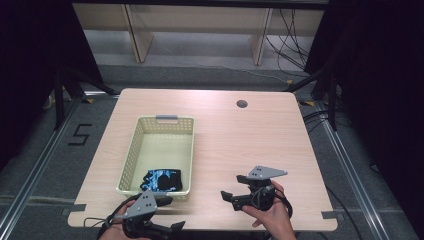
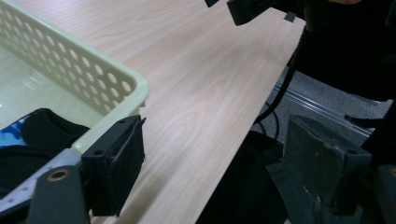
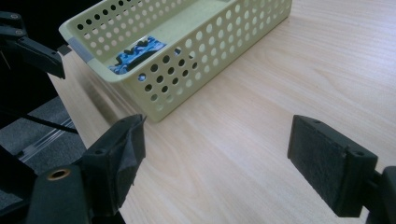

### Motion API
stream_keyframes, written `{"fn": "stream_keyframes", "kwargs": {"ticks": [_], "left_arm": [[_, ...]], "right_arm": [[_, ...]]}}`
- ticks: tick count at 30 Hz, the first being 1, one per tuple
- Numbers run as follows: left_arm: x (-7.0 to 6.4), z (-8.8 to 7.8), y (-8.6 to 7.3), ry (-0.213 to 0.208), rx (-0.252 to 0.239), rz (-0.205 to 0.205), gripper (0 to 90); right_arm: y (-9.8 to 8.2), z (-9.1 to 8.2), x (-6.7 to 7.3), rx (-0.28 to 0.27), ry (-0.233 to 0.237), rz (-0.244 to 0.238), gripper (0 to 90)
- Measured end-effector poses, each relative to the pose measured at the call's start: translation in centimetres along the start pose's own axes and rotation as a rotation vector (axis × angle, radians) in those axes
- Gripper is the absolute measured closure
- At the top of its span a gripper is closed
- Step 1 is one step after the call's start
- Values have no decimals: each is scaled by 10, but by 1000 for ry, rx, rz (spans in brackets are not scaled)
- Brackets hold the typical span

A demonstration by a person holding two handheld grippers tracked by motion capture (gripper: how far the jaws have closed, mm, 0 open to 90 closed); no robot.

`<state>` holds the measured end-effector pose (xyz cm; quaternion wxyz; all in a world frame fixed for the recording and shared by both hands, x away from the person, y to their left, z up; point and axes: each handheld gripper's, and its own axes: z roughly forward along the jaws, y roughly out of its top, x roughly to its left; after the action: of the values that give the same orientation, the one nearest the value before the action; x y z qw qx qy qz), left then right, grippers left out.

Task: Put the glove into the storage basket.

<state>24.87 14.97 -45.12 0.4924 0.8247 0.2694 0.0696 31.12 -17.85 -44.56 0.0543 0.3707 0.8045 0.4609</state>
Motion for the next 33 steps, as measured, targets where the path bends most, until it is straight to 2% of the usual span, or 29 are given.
{"fn": "stream_keyframes", "kwargs": {"ticks": [1,2,3,4,5,6,8,9,10,11,12,13,14,15,16,17,18,19,21,23,24,25,26,27,29,30,31,32,33], "left_arm": [[-3,1,-1,-12,0,-30,201],[-3,1,-2,-9,-5,-29,201],[-1,0,-2,-10,17,19,201],[-3,0,-3,0,28,-3,201],[-2,0,-4,-10,17,11,201],[-4,1,-5,-16,6,-11,200],[-2,1,-8,-13,23,2,200],[-3,2,-10,-17,15,-23,200],[-2,2,-11,-12,29,-15,200],[0,2,-12,-28,28,0,200],[-1,2,-14,-23,29,-11,200],[0,2,-16,-26,24,-13,200],[-2,2,-17,-17,23,-36,200],[0,1,-18,-24,40,-34,200],[0,2,-19,-26,21,-21,199],[-1,2,-20,-27,25,-28,198],[1,1,-21,-26,54,-25,197],[-1,3,-22,-20,36,-38,196],[0,4,-25,-33,30,-20,193],[0,4,-26,-34,57,-31,191],[2,4,-27,-25,57,4,191],[1,4,-28,-32,54,-13,191],[0,4,-28,-14,59,-28,190],[2,4,-29,-13,75,-22,190],[2,6,-31,-15,42,-24,190],[2,6,-32,-17,58,-16,190],[1,9,-34,-18,39,-33,190],[1,8,-35,-15,78,-37,190],[2,10,-37,-14,90,-30,190]], "right_arm": [[-1,1,0,-12,3,-2,201],[-3,1,0,-5,2,-7,199],[-3,1,-1,-5,3,-15,198],[-5,0,0,-3,-1,-20,196],[-6,-1,0,2,-7,-8,194],[-7,-1,1,6,-3,-6,193],[-10,-2,3,13,0,21,192],[-11,-1,3,12,4,20,190],[-12,-2,1,13,-7,-15,187],[-13,-1,2,6,2,-13,187],[-15,-2,4,20,4,10,187],[-16,-2,2,14,-1,-8,186],[-18,-2,3,21,4,-4,186],[-18,-3,2,21,-3,-15,186],[-20,-2,4,22,7,3,186],[-21,-3,2,22,-4,-15,186],[-23,-3,1,22,5,-15,185],[-24,-3,3,20,4,-1,186],[-26,-4,2,22,3,1,186],[-28,-4,1,30,-3,-17,186],[-30,-5,1,29,-13,-32,185],[-31,-5,4,33,-16,5,185],[-33,-5,3,38,-7,-7,185],[-34,-5,4,37,-8,-1,185],[-36,-6,3,38,-20,-20,185],[-38,-7,6,55,-20,10,185],[-40,-6,4,40,-23,-15,185],[-41,-7,5,57,-27,-6,185],[-43,-6,6,58,-16,-1,185]]}}
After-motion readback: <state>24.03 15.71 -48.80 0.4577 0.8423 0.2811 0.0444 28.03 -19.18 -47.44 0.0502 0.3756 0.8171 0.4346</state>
